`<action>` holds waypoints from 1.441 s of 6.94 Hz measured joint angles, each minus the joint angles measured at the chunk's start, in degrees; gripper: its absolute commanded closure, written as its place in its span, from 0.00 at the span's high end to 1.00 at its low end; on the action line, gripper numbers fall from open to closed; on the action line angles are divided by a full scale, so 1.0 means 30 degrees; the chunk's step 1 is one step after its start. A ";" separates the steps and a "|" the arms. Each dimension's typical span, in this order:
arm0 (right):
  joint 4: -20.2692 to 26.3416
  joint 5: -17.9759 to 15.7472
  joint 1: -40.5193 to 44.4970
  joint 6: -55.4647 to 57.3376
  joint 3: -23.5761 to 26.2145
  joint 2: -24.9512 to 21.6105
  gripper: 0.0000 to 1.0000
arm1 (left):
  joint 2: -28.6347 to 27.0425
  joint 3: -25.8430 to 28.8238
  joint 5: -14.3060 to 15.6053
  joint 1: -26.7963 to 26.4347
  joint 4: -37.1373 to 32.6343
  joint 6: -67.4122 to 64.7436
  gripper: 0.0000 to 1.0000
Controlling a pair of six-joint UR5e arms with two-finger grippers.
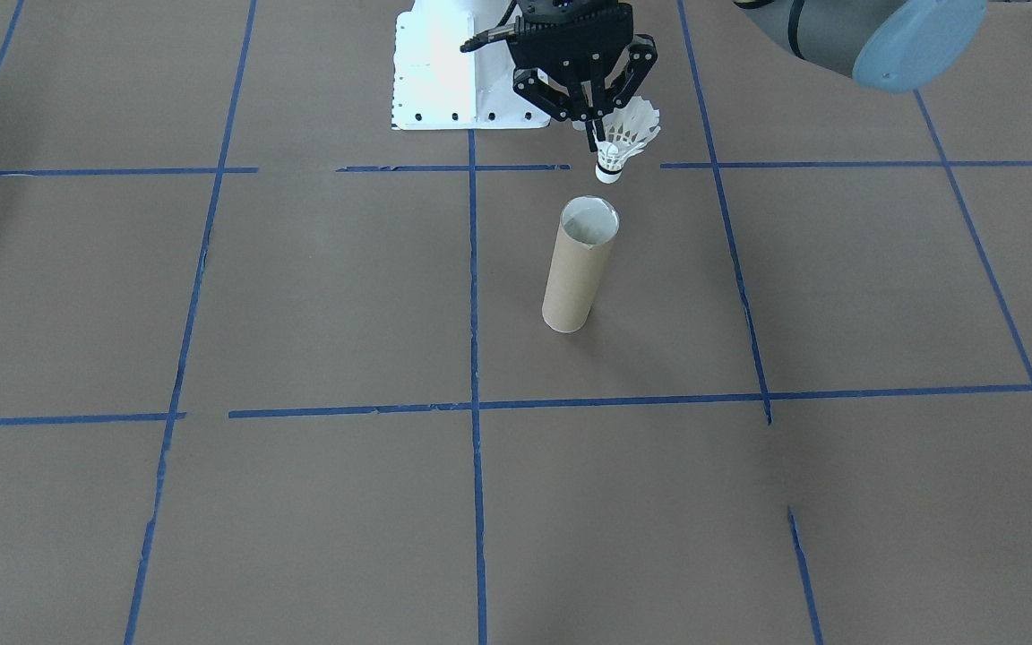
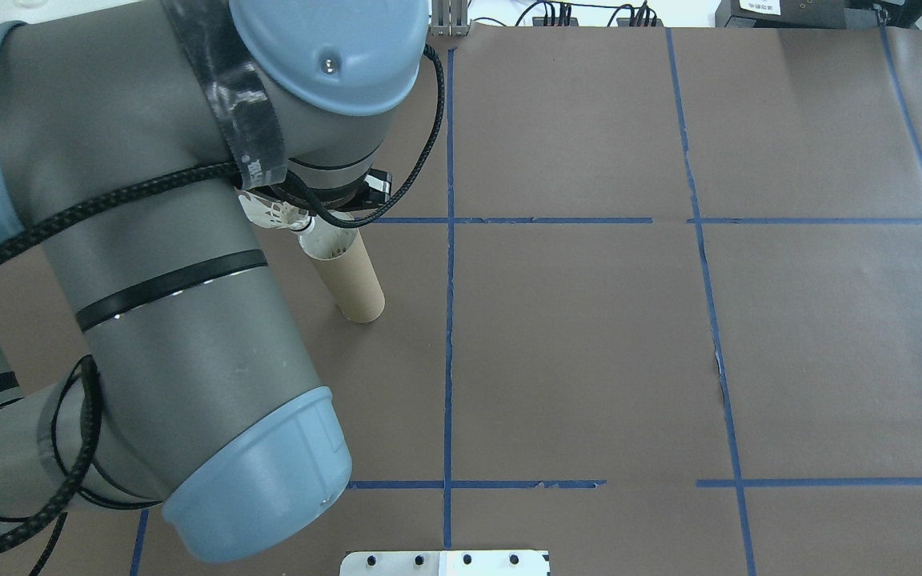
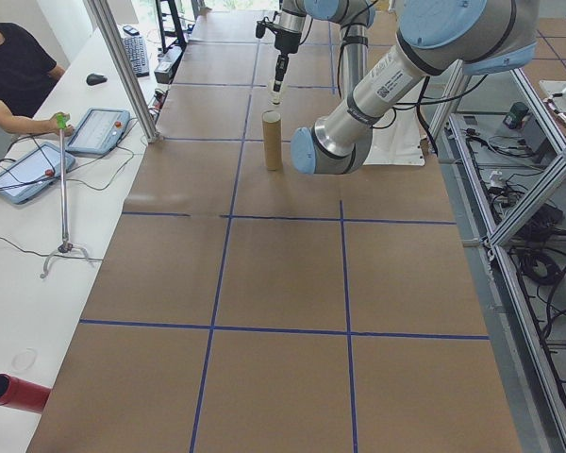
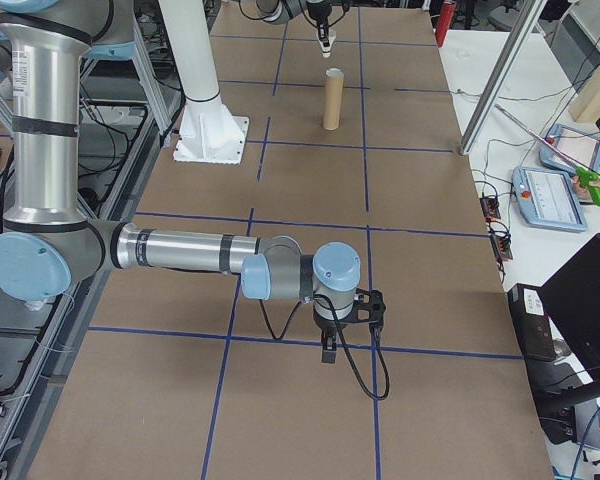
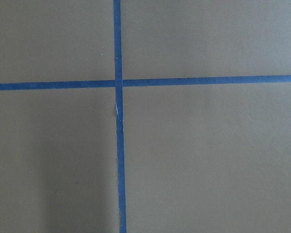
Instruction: Collect badminton balls into bucket
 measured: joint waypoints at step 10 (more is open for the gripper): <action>0.0000 0.0000 0.0000 0.0001 0.0000 0.0000 1.00 | 0.0989 0.1383 0.0328 0.0114 -0.2942 0.1959 0.06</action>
